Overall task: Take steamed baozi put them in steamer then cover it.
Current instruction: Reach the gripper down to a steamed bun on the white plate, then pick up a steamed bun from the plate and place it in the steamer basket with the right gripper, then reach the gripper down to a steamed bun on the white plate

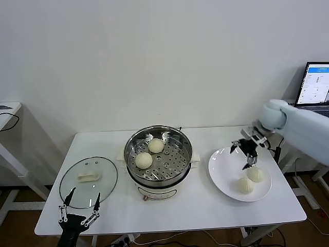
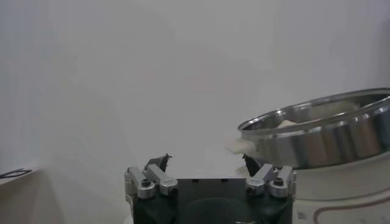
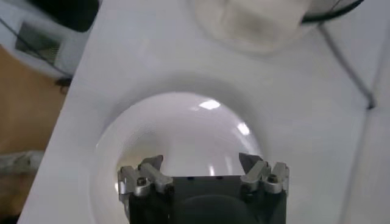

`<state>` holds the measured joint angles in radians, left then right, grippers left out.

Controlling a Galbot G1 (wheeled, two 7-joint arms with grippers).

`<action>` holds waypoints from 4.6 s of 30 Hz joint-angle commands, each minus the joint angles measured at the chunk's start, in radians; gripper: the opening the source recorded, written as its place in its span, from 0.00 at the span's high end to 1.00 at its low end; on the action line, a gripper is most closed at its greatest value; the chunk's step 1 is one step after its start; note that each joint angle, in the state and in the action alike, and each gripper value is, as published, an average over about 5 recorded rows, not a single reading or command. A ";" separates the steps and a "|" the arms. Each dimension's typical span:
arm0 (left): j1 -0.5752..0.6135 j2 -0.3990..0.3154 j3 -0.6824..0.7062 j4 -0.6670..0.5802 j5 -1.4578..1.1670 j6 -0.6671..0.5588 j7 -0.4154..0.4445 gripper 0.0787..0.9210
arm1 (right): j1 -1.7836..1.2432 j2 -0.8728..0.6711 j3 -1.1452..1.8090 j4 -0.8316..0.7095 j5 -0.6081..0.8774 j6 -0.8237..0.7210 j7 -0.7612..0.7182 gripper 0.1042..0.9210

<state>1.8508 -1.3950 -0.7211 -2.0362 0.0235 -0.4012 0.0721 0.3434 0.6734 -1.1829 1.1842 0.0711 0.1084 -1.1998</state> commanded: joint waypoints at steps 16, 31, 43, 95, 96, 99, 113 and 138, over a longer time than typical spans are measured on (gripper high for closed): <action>0.003 -0.007 -0.007 0.017 0.004 -0.002 0.001 0.12 | -0.225 -0.033 0.098 -0.032 -0.139 0.006 0.034 0.12; -0.001 -0.009 -0.008 0.016 0.004 -0.001 -0.001 0.12 | -0.259 -0.022 0.125 -0.032 -0.167 -0.006 0.065 0.25; 0.002 -0.004 -0.007 0.003 0.004 0.000 -0.002 0.12 | -0.083 0.000 0.213 0.022 -0.162 0.113 -0.018 0.34; 0.011 -0.001 -0.019 0.001 0.000 -0.014 -0.007 0.12 | 0.129 0.540 -0.046 0.250 -0.390 0.665 0.020 0.27; 0.011 -0.001 -0.019 0.002 0.000 -0.014 -0.007 0.12 | 0.127 0.543 -0.046 0.249 -0.391 0.666 0.019 0.27; 0.011 -0.003 -0.019 0.003 0.000 -0.016 -0.007 0.12 | 0.122 0.549 -0.047 0.248 -0.394 0.668 0.017 0.27; 0.007 -0.005 -0.033 0.012 -0.004 -0.019 -0.007 0.12 | 0.128 0.547 -0.032 0.251 -0.365 0.630 0.011 0.12; 0.002 -0.001 -0.001 0.005 0.006 -0.013 -0.010 0.12 | 0.101 0.013 0.224 -0.226 0.077 -0.108 -0.139 0.12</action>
<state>1.8517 -1.3968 -0.7312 -2.0306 0.0268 -0.4139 0.0617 0.5256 0.8818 -1.0016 1.2388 0.0624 0.2359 -1.3081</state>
